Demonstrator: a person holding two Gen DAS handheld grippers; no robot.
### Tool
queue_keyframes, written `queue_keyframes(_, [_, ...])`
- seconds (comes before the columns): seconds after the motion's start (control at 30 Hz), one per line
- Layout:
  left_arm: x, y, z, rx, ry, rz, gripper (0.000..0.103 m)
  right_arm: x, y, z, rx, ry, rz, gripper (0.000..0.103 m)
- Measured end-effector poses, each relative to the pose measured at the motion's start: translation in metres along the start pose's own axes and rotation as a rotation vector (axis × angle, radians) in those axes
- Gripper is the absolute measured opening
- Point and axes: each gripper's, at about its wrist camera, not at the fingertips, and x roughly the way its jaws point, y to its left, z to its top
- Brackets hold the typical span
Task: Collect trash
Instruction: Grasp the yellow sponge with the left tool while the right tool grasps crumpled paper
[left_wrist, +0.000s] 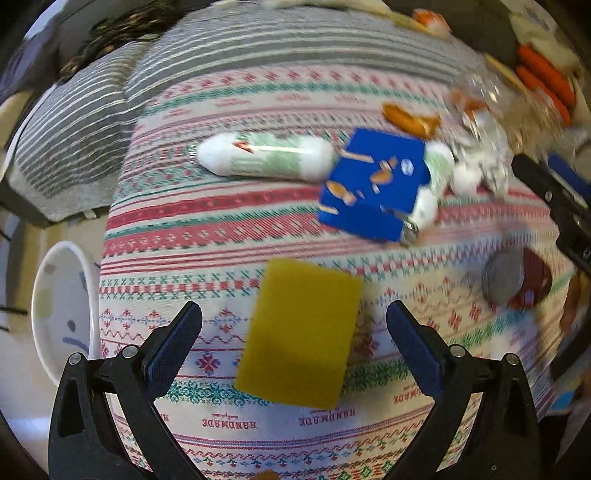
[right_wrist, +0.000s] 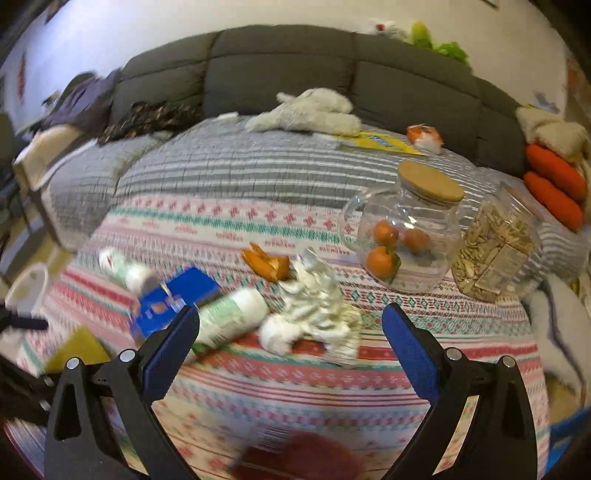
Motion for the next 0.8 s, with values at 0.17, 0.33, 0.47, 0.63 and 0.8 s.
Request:
queue_keyframes(0.17, [0.012,-0.006,-0.002,0.043,0.06,0.002,0.096,0.017,-0.012,-0.006,-0.075,0.038,0.085,0.096])
queue_keyframes(0.33, [0.027,-0.013,-0.004,0.087,0.103,0.007,0.096,0.042,-0.02,-0.004,-0.08,0.074,0.124,0.096])
queue_keyframes(0.47, [0.036,-0.022,-0.007,0.148,0.117,0.008,0.096,0.056,-0.037,0.005,-0.023,0.089,0.145,0.096])
queue_keyframes(0.63, [0.045,-0.031,-0.009,0.187,0.121,-0.003,0.095,0.074,-0.049,0.012,0.006,0.145,0.158,0.087])
queue_keyframes(0.8, [0.049,-0.033,-0.007,0.171,0.117,-0.017,0.093,0.091,-0.037,0.015,-0.034,0.234,0.211,0.048])
